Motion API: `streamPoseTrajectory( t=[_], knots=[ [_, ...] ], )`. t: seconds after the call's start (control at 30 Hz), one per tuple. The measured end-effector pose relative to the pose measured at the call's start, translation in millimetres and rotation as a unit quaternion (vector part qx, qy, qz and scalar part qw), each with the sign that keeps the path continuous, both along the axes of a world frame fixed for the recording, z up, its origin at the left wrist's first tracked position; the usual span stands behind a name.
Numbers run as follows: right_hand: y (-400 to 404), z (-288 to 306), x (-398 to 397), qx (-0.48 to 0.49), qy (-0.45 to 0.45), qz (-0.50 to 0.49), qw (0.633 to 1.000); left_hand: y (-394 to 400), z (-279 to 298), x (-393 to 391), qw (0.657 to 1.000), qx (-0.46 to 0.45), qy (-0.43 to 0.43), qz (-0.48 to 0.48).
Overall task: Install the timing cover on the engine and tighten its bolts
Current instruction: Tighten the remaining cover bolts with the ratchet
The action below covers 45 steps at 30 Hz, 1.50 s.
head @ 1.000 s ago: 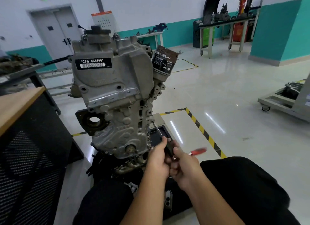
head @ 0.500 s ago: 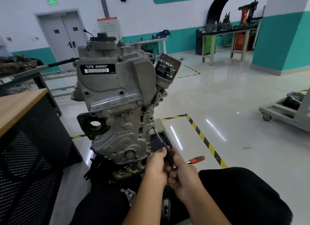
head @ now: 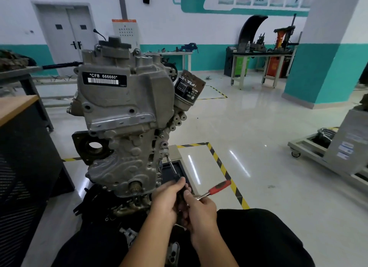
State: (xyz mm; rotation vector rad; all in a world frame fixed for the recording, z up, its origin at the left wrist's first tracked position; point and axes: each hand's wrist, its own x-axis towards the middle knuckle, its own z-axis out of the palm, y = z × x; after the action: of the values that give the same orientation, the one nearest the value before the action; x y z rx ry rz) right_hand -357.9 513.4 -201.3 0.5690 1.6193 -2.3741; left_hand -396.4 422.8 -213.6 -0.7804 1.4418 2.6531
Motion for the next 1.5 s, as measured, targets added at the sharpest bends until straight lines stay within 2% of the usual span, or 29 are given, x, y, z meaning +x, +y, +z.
streamPoseTrajectory(
  t=[0.1, 0.23, 0.53, 0.73, 0.9, 1.0, 1.13, 1.23, 1.3, 1.37, 1.4, 1.5],
  knots=[
    [-2.1, -1.3, 1.6, 0.033, 0.010, 0.009, 0.999, -1.7, 0.8, 0.7, 1.000, 0.002, 0.007, 0.015],
    [-3.2, -5.0, 1.2, 0.021, -0.025, 0.006, 0.999, -1.5, 3.3, -3.0, 0.999, 0.033, 0.011, 0.033],
    [-2.4, -8.2, 15.5, 0.010, -0.037, -0.020, 0.999, -8.4, 7.4, -19.4, 0.997, 0.045, -0.007, 0.063],
    [3.8, -10.6, 25.6, 0.038, -0.050, -0.019, 0.998, -26.6, 16.3, -31.8, 0.992, 0.049, -0.016, 0.114],
    [3.1, -7.5, 29.8, -0.008, -0.043, -0.007, 0.999, -33.4, 13.5, -27.7, 0.988, 0.069, -0.013, 0.136],
    [-0.7, -4.9, 33.4, -0.060, -0.028, 0.017, 0.998, -40.9, 13.2, -21.7, 0.981, 0.092, 0.001, 0.172],
    [-14.1, -4.0, 47.1, 0.006, 0.049, 0.030, 0.998, -63.1, 13.1, -4.0, 0.966, 0.097, -0.004, 0.238],
    [-11.7, 1.2, 55.2, 0.005, 0.068, 0.005, 0.998, -109.1, 21.1, 18.7, 0.932, 0.111, -0.022, 0.344],
    [-5.8, 9.4, 54.7, 0.012, 0.086, 0.007, 0.996, -120.1, 28.6, 36.1, 0.943, 0.093, -0.031, 0.318],
    [-8.6, 19.8, 54.6, 0.016, 0.120, 0.055, 0.991, -98.8, 33.7, 52.0, 0.970, 0.095, -0.022, 0.221],
    [-13.7, 24.2, 57.3, 0.018, 0.134, 0.084, 0.987, -84.2, 34.6, 57.7, 0.975, 0.124, -0.015, 0.186],
    [-35.5, 33.9, 74.4, -0.015, 0.158, 0.198, 0.967, -67.5, 42.8, 69.0, 0.960, 0.203, 0.012, 0.190]
  ],
)
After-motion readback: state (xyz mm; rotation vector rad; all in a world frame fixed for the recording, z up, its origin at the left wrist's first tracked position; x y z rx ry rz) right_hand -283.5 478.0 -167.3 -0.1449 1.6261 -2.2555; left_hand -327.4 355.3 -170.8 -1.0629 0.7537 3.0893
